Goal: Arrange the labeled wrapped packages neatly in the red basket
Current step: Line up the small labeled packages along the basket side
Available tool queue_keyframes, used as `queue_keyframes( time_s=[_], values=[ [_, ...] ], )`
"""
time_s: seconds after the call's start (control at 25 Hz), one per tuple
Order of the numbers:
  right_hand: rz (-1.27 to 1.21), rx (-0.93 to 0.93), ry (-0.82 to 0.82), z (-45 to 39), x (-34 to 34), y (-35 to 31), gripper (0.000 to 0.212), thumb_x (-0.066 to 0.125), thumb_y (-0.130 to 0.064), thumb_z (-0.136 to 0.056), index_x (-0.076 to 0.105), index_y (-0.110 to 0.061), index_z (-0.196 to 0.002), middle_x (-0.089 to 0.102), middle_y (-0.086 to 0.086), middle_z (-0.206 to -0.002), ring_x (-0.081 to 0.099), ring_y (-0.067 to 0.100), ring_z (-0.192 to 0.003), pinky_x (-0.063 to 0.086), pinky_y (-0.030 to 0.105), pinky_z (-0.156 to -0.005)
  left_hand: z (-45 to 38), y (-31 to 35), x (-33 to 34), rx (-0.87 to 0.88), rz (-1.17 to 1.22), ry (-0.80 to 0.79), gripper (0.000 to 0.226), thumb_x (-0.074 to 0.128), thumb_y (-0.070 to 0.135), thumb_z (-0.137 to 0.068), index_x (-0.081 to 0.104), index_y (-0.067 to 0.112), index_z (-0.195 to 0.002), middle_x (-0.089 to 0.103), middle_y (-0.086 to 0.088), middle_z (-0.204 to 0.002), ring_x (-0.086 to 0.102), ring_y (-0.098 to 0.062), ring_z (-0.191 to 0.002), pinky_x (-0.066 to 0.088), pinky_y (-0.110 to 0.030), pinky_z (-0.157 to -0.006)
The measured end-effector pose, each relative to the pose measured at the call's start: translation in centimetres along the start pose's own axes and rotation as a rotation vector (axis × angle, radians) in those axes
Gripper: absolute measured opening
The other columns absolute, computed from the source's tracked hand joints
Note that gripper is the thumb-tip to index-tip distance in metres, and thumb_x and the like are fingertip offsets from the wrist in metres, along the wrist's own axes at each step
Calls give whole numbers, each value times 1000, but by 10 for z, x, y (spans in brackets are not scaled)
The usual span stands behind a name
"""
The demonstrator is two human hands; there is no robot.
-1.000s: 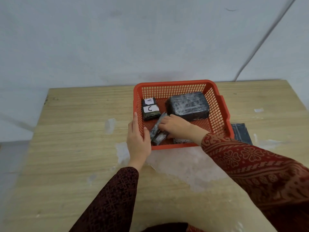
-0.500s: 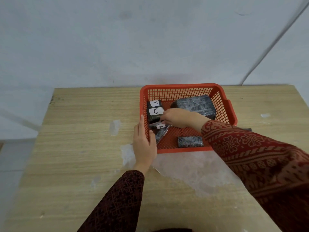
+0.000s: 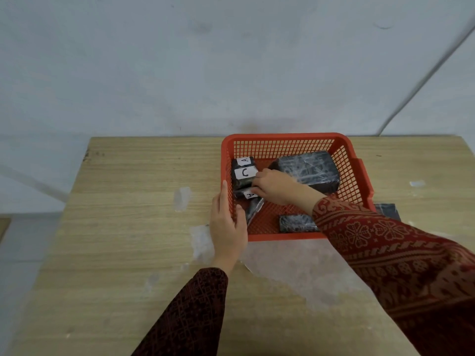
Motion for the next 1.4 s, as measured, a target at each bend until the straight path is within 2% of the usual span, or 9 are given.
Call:
queue_keyframes(
  time_s=[0.16, 0.32, 0.56, 0.76, 0.92, 1.08, 1.16, 1.28, 1.4],
  values=[
    [37, -69, -4, 3, -3, 0, 32, 50, -26, -93, 54, -8, -119, 63, 9, -116, 56, 28, -103, 48, 39, -86, -1, 0, 0, 4, -3, 6, 61, 48, 13, -92, 27, 19, -149, 49, 0, -126, 39, 4, -111, 25, 2, -91],
    [-27, -2, 50, 3, -7, 1, 31, 59, -26, -91, 48, -8, -113, 64, 12, -105, 60, 30, -93, 51, 41, -76, 0, 0, 0, 0, 1, 2, 62, 48, 13, -92, 26, 20, -149, 50, -2, -129, 43, -2, -115, 26, 0, -94],
    [37, 61, 155, 4, -8, 1, 30, 57, -32, -91, 52, -8, -109, 63, 11, -106, 59, 29, -97, 46, 36, -76, -1, 0, -1, 13, 2, 7, 61, 49, 12, -92, 27, 18, -149, 50, -3, -128, 42, -2, -114, 26, -1, -94],
    [0, 126, 198, 8, -8, 2, 30, 57, -27, -92, 60, -6, -114, 57, 12, -110, 57, 31, -102, 49, 40, -79, 0, 0, -1, 12, -2, 9, 62, 48, 13, -92, 25, 20, -149, 50, -2, -126, 44, -3, -112, 30, -5, -94],
    [-13, 131, 248, 16, -7, 0, 33, 59, -24, -90, 54, -9, -119, 58, 10, -112, 57, 29, -101, 46, 38, -82, 0, 0, -1, 13, -6, 9, 62, 49, 13, -93, 26, 20, -149, 50, -1, -127, 43, 0, -112, 31, -9, -95],
    [2, -66, 311, 36, -6, -15, 26, 66, -15, -82, 61, -9, -107, 63, 9, -109, 58, 27, -100, 50, 38, -83, 0, -1, 0, 5, -12, 11, 60, 48, 15, -93, 26, 20, -149, 50, -3, -129, 42, -2, -115, 34, -16, -97],
    [30, -180, 241, 42, 4, -28, 26, 63, -10, -83, 61, -11, -109, 62, 7, -111, 57, 25, -104, 49, 37, -87, 0, -1, -1, 10, -6, 13, 60, 48, 15, -93, 27, 19, -149, 50, -3, -129, 44, -5, -116, 37, -20, -97],
    [79, -201, 158, 42, 20, -39, 35, 53, -4, -88, 57, -11, -122, 57, 8, -121, 52, 26, -113, 46, 39, -92, 0, 0, -1, 15, 2, 12, 60, 48, 13, -93, 27, 20, -149, 50, -3, -127, 46, -7, -115, 40, -22, -96],
    [102, -184, 199, 38, 15, -44, 31, 54, -4, -88, 61, -8, -117, 60, 11, -116, 55, 29, -110, 46, 39, -91, 0, 1, -1, 10, 0, 12, 60, 48, 13, -93, 27, 19, -149, 50, -3, -126, 46, -7, -114, 40, -21, -96]
  ],
)
Point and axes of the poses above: each hand's wrist, its own z-axis away from the middle knuckle, its own x-axis out of the palm, y = z × x, the point moved 5 cm from there along -z, towards the middle knuckle
